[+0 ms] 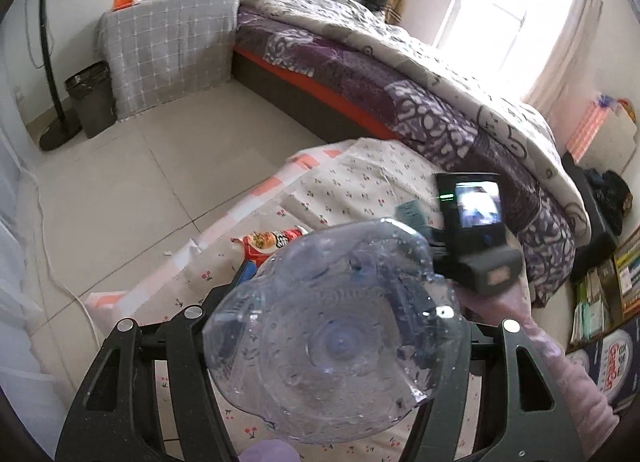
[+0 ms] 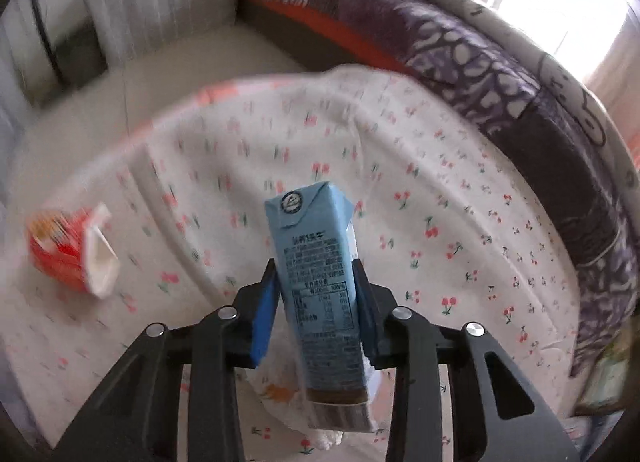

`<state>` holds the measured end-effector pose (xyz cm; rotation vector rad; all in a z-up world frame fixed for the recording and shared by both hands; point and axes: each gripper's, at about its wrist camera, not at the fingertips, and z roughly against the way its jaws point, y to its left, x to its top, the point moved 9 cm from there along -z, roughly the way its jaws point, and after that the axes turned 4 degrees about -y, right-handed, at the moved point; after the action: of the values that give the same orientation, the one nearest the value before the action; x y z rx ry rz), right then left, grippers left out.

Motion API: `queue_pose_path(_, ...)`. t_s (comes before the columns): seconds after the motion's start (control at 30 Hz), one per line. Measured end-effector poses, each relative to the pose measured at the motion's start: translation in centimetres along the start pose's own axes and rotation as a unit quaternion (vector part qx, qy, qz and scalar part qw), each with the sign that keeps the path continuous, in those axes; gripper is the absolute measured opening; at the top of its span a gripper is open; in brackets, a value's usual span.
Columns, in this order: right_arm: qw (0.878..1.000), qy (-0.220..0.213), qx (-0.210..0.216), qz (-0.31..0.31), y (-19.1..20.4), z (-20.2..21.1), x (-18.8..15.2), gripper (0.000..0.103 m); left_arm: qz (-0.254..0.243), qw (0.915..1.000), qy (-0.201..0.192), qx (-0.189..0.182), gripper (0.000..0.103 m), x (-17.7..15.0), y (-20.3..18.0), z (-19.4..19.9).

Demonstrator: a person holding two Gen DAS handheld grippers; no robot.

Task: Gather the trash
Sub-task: 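Grasp the blue milk carton with the right tool while the left tool holds the bottle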

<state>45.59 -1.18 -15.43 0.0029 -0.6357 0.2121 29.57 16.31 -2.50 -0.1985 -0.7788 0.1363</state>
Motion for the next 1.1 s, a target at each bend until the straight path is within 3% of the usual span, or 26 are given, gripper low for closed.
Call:
queue_pose_path(0.23, 0.993, -0.098, 0.027, -0.056, -2.8, 8.3, 2.9, 0.035, 0.016, 0.9997, -0.018, -0.006, 0.061, 0.7, -0.3, 0.7)
queue_pose_path(0.47, 0.983, -0.158, 0.042, -0.078, -4.9, 15.4, 2.3, 0.035, 0.005, 0.9997, -0.020, -0.015, 0.061, 0.5, -1.9, 0.4)
queue_pose_path(0.67, 0.977, -0.175, 0.044, -0.116, -8.3, 18.9, -1.8, 0.035, -0.011, 0.9996, -0.015, -0.022, 0.061, -0.1, -4.1, -0.4)
queue_pose_path(0.83, 0.975, -0.159, 0.029, -0.150, -12.5, 19.8, -6.5, 0.035, -0.031, 0.9989, -0.010, -0.033, 0.061, -1.0, -6.5, -1.1)
queue_pose_path(1.1, 0.964, -0.150, -0.020, -0.218, -20.9, 21.1, -13.7, 0.035, -0.047, 0.9971, -0.005, -0.059, 0.061, -2.5, -10.7, -2.2)
